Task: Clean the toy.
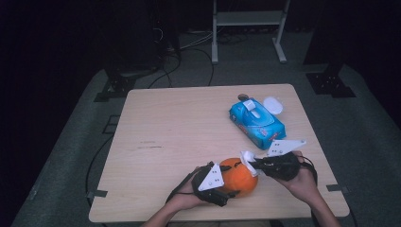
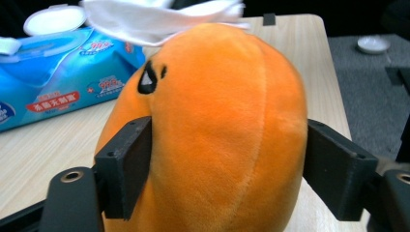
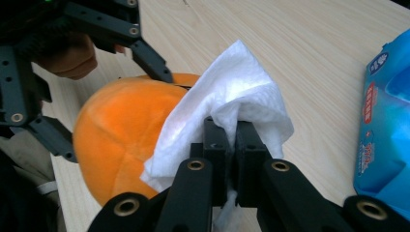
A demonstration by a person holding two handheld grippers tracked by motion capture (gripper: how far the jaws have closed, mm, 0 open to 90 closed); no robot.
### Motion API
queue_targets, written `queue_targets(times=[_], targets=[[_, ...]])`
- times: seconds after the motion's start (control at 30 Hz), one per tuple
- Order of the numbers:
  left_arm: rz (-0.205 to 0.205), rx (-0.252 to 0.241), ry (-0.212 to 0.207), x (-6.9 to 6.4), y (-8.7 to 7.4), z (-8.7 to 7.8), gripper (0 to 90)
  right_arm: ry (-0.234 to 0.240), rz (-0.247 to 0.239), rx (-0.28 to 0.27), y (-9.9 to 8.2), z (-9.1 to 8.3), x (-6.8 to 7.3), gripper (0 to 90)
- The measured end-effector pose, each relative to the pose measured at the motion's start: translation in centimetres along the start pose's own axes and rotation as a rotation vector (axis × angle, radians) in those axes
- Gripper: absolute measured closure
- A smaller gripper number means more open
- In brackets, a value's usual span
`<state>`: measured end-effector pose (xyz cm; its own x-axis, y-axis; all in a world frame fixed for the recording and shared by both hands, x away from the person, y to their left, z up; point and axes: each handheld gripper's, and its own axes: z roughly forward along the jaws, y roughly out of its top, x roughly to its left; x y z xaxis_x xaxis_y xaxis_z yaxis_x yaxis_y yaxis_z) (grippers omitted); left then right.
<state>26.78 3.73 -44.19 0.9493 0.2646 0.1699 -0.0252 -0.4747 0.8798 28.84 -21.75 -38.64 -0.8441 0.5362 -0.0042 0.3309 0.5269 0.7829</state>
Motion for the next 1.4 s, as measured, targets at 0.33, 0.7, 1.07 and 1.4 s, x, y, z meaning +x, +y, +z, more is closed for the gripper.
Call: queue_targets(times=[0.33,0.7,1.07,1.4], targets=[[-0.059,-0.006,0.026,0.4,0.1,0.0,28.1,0.071,-0.137,-0.027,2.7,0.7,4.2,85.3],[-0.213,-0.060,0.003,2.3,-0.8,-0.3,17.1,-0.011,0.027,-0.036,-0.4,-0.2,-0.3,85.2],[-0.181,-0.035,0.050,1.7,-0.2,-0.1,27.6,0.045,-0.123,-0.041,2.5,1.0,4.2,85.3],[-0.265,-0.095,-0.016,3.4,-1.4,-0.7,16.3,-0.031,0.042,-0.063,-0.2,0.2,-0.6,85.1]])
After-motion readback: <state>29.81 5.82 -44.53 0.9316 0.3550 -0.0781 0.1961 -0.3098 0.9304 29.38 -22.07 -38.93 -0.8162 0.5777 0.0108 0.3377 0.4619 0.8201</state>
